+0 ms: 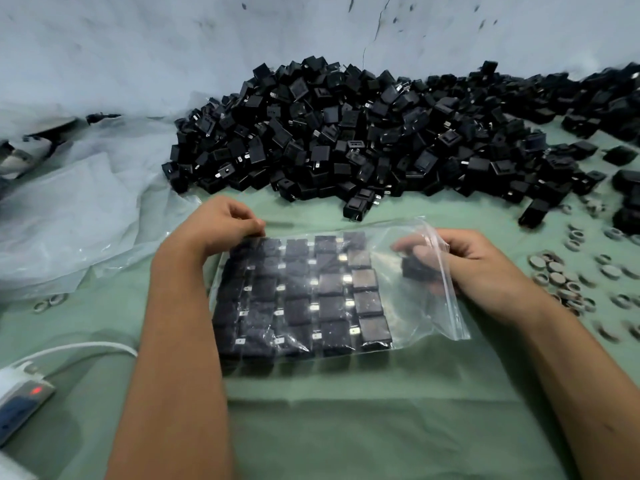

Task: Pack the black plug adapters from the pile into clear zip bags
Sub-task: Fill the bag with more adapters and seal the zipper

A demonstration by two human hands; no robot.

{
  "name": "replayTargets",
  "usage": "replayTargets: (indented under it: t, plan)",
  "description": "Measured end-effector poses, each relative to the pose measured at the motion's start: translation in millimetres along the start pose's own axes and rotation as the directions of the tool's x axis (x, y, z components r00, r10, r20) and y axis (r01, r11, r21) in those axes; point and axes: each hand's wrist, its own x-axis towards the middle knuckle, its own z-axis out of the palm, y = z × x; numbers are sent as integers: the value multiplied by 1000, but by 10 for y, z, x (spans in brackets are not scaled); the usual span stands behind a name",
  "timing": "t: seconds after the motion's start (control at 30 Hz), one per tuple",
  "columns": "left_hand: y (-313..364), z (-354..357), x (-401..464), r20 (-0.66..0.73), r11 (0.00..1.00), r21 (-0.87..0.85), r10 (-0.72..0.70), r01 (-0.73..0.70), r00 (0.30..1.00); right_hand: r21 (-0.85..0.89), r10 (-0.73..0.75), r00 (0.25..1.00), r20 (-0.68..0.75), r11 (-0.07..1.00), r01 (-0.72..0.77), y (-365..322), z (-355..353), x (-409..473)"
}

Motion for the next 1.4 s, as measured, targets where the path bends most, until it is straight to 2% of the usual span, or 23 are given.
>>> replayTargets:
  t: [0.13, 0.3, 0.43, 0.63, 0.8, 0.87, 1.0, 1.2, 1.3, 1.4]
  plan:
    - [-89, -43, 39, -23, 1000, 23, 4, -3, 1000, -41, -25, 999, 39, 999, 27, 2, 40, 25]
    - [-96, -41, 30, 51, 1000, -19, 25, -24, 998, -42, -48, 998, 42, 998, 49, 5, 55, 32]
    - [-101, -36, 43, 37, 999, -34, 12, -11, 999, -63, -36, 997, 61, 997, 40, -36, 71, 17]
    - [-117, -51, 59, 21, 1000, -10, 2, -2, 1000, -121, 11, 986, 167, 993, 10, -72, 21, 1]
    - [88, 39, 40, -35, 993, 10, 116, -116, 993, -115, 29, 986, 166, 993, -9, -83, -39, -6]
    - [277, 146, 30, -13, 983, 0, 184, -184, 983, -141, 26, 984, 177, 990, 0, -100, -55, -12]
    - [677, 475, -16, 102, 941, -22, 339, -339, 935, -140, 25, 968, 248, 990, 11, -143, -91, -40]
    - [992, 942, -123, 253, 840, -56, 536, -540, 806, -181, -1, 942, 335, 981, 65, -163, -89, -48]
    - [1105, 1055, -165, 316, 815, -84, 568, -573, 760, -193, 9, 928, 372, 979, 68, -187, -83, -53]
    - [1139, 1108, -171, 349, 812, -105, 571, -574, 743, -201, 30, 914, 405, 978, 57, -200, -92, -67]
